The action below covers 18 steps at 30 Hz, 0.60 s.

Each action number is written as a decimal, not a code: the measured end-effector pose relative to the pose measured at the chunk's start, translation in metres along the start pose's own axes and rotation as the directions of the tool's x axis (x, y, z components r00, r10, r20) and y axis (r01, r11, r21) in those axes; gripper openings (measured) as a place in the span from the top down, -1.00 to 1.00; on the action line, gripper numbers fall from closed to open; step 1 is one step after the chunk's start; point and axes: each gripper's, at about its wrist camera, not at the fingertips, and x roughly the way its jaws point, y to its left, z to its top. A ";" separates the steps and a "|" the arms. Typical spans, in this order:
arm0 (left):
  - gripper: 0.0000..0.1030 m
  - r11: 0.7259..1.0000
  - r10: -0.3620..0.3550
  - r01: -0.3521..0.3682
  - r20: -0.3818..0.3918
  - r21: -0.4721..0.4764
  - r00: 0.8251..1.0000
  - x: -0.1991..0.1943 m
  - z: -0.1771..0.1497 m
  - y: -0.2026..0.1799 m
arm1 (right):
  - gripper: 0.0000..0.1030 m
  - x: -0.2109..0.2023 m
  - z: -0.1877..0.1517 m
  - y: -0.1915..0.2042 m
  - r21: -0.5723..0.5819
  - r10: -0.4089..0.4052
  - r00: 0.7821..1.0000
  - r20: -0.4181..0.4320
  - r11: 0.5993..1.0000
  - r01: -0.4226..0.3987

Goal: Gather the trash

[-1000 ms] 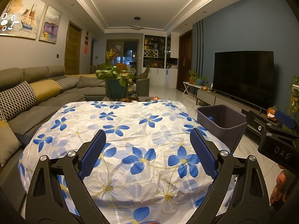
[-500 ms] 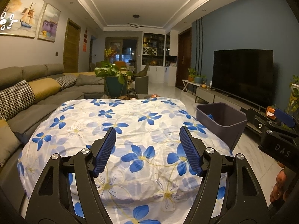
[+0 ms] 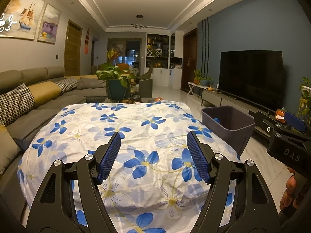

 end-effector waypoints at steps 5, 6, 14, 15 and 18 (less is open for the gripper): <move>-0.34 1.000 -0.002 0.002 -0.002 -0.001 1.000 0.001 0.000 0.000 | -0.88 0.000 0.000 0.000 0.001 0.000 1.000 0.000 1.000 0.000; -0.34 1.000 -0.002 0.002 -0.002 0.001 1.000 0.000 -0.001 0.000 | -0.88 0.000 0.000 -0.001 0.001 0.001 1.000 0.000 1.000 -0.001; -0.34 1.000 -0.005 0.005 -0.001 -0.001 1.000 0.000 -0.001 -0.001 | -0.88 -0.001 0.000 0.000 0.001 0.000 1.000 0.003 1.000 0.000; -0.34 1.000 -0.005 0.005 -0.001 0.000 1.000 0.000 -0.001 -0.001 | -0.88 -0.001 -0.001 0.000 0.002 0.000 1.000 0.002 1.000 0.000; -0.34 1.000 -0.005 0.005 -0.002 -0.001 1.000 0.000 -0.001 -0.001 | -0.88 -0.002 -0.001 0.000 0.003 0.000 1.000 0.003 1.000 0.000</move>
